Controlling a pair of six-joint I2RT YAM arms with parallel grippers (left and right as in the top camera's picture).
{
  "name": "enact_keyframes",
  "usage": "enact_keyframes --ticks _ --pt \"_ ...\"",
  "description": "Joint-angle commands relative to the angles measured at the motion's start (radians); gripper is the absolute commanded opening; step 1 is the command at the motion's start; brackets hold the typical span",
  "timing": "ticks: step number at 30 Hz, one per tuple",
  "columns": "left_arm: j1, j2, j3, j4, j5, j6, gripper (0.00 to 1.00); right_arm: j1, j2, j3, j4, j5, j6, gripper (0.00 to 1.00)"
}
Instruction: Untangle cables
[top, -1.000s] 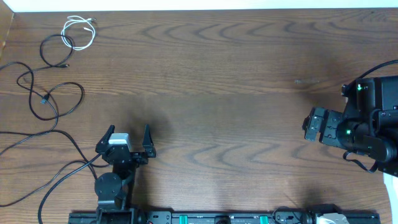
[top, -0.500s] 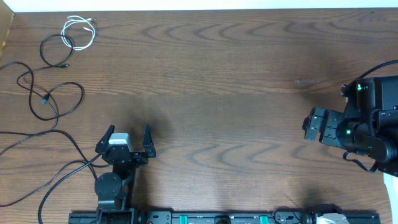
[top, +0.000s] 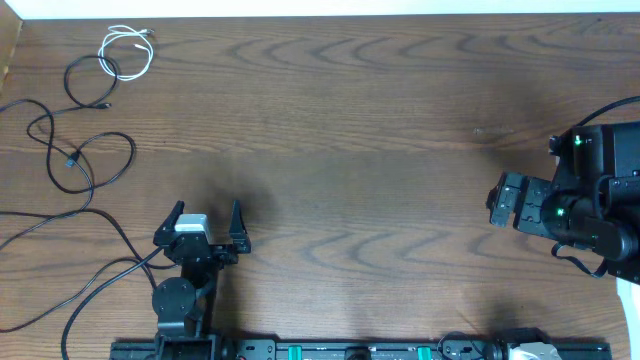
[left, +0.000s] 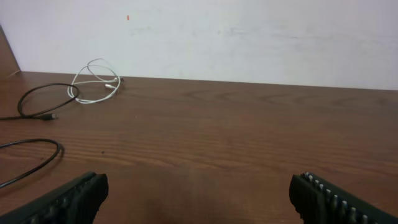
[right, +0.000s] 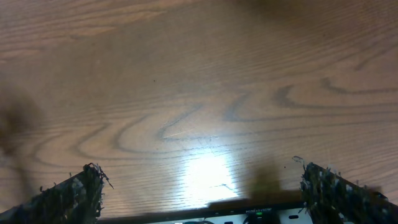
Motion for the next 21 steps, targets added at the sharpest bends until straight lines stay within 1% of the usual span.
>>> enact_keyframes --ticks 1,10,17,21 --pt "-0.005 -0.006 -0.014 -0.040 0.003 0.021 0.98 -0.006 0.000 0.005 -0.001 0.005 0.006 0.99" --pt "-0.005 -0.006 -0.014 -0.040 0.002 0.021 0.98 -0.006 0.005 0.005 -0.001 0.005 0.006 0.99" --pt "-0.005 -0.006 -0.014 -0.040 0.003 0.021 0.98 -0.006 -0.064 0.005 -0.003 0.005 0.006 0.99" --pt "-0.005 -0.006 -0.014 -0.040 0.003 0.021 0.98 -0.006 -0.109 -0.010 0.036 0.065 -0.007 0.99"
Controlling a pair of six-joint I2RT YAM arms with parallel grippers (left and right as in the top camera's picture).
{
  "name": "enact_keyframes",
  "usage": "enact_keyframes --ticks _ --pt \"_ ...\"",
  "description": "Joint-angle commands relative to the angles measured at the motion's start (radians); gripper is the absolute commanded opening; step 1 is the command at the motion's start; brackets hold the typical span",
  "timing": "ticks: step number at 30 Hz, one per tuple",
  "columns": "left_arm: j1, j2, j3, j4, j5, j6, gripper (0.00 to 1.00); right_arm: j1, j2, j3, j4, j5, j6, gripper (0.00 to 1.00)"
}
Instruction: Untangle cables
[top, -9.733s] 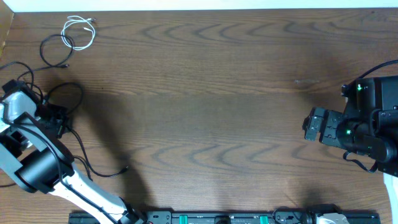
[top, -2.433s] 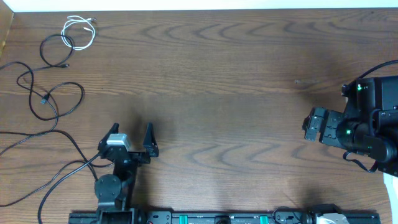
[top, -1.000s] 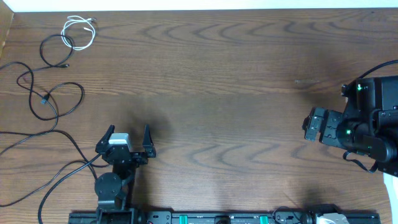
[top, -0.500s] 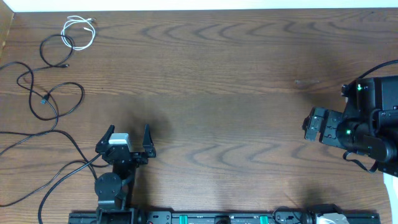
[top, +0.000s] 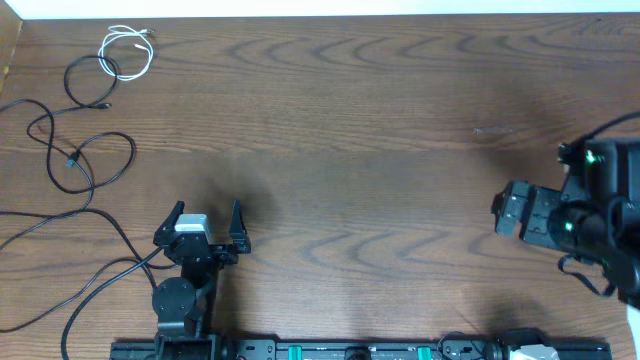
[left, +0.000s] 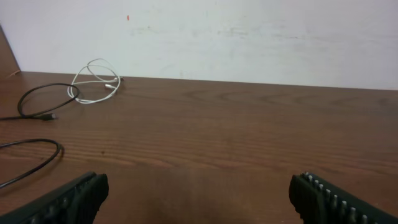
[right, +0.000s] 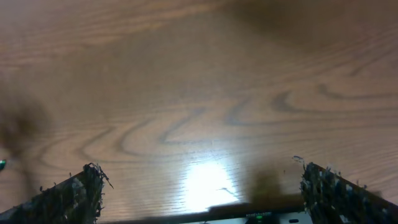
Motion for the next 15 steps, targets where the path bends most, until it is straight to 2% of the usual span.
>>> enact_keyframes --ticks 1,5,10,15 --pt "-0.005 -0.006 -0.014 -0.040 0.002 0.021 0.98 -0.006 -0.044 -0.020 0.046 0.057 -0.018 0.99" --pt "-0.005 -0.006 -0.014 -0.040 0.002 0.021 0.98 -0.006 -0.109 -0.115 0.135 0.056 -0.035 0.99" --pt "-0.005 -0.006 -0.014 -0.040 0.002 0.021 0.98 -0.006 -0.239 -0.364 0.380 0.050 -0.066 0.99" --pt "-0.005 -0.006 -0.014 -0.040 0.002 0.021 0.98 -0.008 -0.348 -0.615 0.674 -0.042 -0.193 0.99"
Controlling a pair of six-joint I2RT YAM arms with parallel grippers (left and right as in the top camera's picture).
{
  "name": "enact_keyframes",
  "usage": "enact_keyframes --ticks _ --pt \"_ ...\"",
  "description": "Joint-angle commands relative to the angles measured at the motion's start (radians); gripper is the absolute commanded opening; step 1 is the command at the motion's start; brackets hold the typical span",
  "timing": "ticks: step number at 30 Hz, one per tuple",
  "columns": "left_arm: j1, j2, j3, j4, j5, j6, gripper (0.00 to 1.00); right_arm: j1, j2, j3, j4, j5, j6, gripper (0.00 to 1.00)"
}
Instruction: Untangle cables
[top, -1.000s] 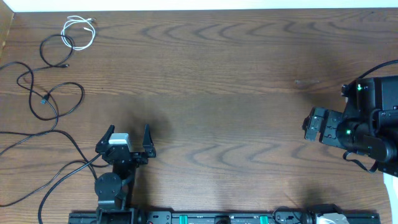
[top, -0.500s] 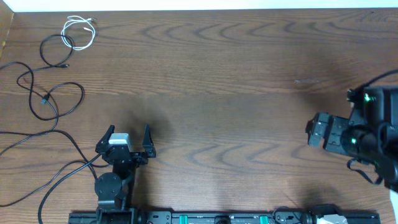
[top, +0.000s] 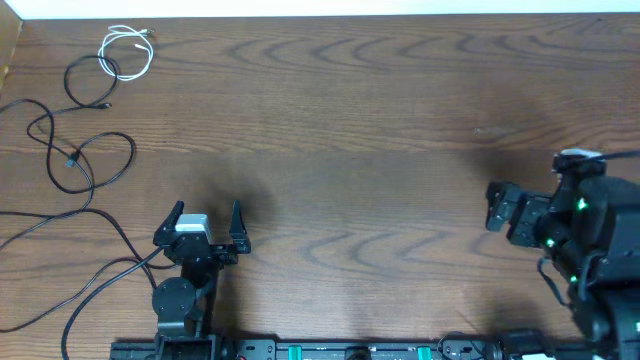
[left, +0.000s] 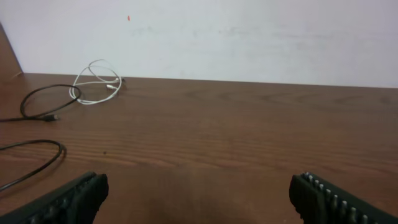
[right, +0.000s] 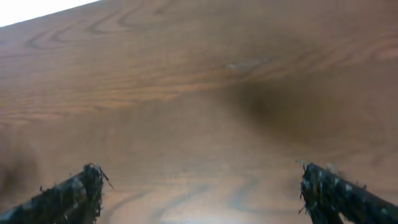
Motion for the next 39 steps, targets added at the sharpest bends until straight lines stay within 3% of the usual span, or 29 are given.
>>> enact_keyframes --ticks 1,8,17,24,39 --pt "-0.005 -0.006 -0.015 -0.039 0.006 0.009 0.98 -0.008 -0.083 -0.180 0.152 -0.063 -0.107 0.99" --pt "-0.005 -0.006 -0.015 -0.039 0.006 0.009 0.98 -0.008 -0.178 -0.408 0.211 -0.013 -0.107 0.99" --pt "-0.005 -0.006 -0.015 -0.039 0.006 0.009 0.98 -0.008 -0.359 -0.715 0.667 -0.036 -0.123 0.99" --pt "-0.005 -0.006 -0.015 -0.039 0.006 0.009 0.98 -0.009 -0.518 -0.900 0.892 -0.064 -0.124 0.99" --pt "-0.005 -0.006 -0.015 -0.039 0.006 0.009 0.98 -0.073 -0.718 -1.021 0.936 -0.063 -0.141 0.99"
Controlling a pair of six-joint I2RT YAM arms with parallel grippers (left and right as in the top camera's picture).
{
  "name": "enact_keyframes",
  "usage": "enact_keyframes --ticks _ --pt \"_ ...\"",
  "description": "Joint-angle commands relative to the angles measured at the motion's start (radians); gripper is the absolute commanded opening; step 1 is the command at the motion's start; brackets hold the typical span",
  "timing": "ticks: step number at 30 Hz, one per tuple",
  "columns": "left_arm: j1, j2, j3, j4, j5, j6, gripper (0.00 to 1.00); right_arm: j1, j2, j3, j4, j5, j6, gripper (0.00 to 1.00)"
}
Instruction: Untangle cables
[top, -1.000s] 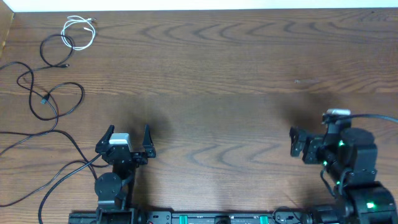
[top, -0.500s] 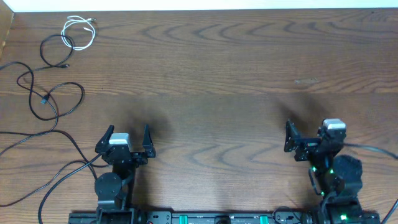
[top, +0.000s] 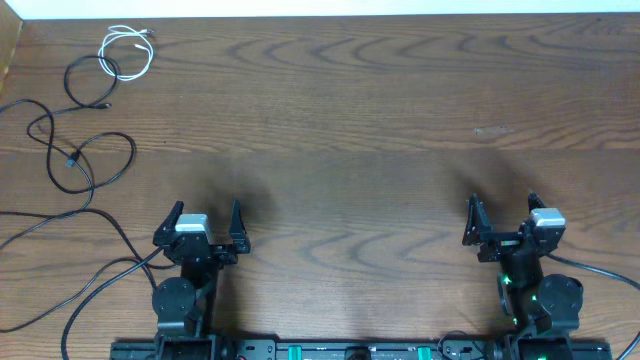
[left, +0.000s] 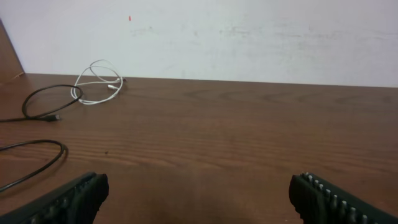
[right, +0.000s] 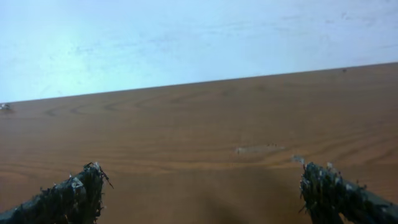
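A coiled white cable (top: 127, 52) lies at the table's far left corner; it shows too in the left wrist view, white cable (left: 96, 84). Beside it a long black cable (top: 80, 150) winds in loops down the left side, its black cable (left: 43, 106) end loop next to the white coil. My left gripper (top: 205, 222) stands open near the front left, nothing between its fingers (left: 68, 199). My right gripper (top: 503, 213) stands open near the front right, empty, its fingers (right: 68, 196) wide apart.
The wooden table (top: 350, 130) ends at a pale wall (left: 249, 37) at the back. A faint pale scuff (top: 492, 130) marks the wood at the right. A black rail (top: 340, 350) with green lights runs along the front edge.
My right arm has moved from the right edge, where it faced left, to the front right, and its camera now looks level toward the back wall. The left arm and cables have not moved.
My right gripper hung open over the table's right side, looking down at bare wood. It then sat lower by the right edge, tilted up. Now it rests at the front right, facing the wall. My left gripper stayed open at the front left throughout.
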Motion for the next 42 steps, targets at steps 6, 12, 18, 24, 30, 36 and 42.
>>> enact_keyframes --ticks 6,12,18,24,30,36,42 --pt "-0.005 -0.006 -0.015 -0.038 0.010 0.006 0.98 -0.009 -0.073 -0.031 -0.043 -0.003 -0.068 0.99" --pt "-0.005 -0.006 -0.015 -0.038 0.010 0.006 0.98 -0.009 -0.075 -0.031 -0.045 -0.002 -0.135 0.99" --pt "-0.005 -0.006 -0.015 -0.038 0.009 0.006 0.98 -0.010 -0.075 -0.031 -0.048 -0.001 -0.146 0.99" --pt "-0.005 -0.006 -0.015 -0.038 0.010 0.006 0.98 -0.019 -0.075 -0.031 -0.052 0.019 -0.172 0.99" --pt "-0.005 -0.006 -0.015 -0.038 0.010 0.006 0.98 -0.039 -0.075 -0.031 -0.052 0.020 -0.171 0.99" --pt "-0.005 -0.006 -0.015 -0.038 0.010 0.006 0.98 -0.039 -0.075 -0.031 -0.052 0.021 -0.171 0.99" --pt "-0.005 -0.006 -0.015 -0.038 0.010 0.006 0.98 -0.039 -0.075 -0.031 -0.052 0.020 -0.171 0.99"
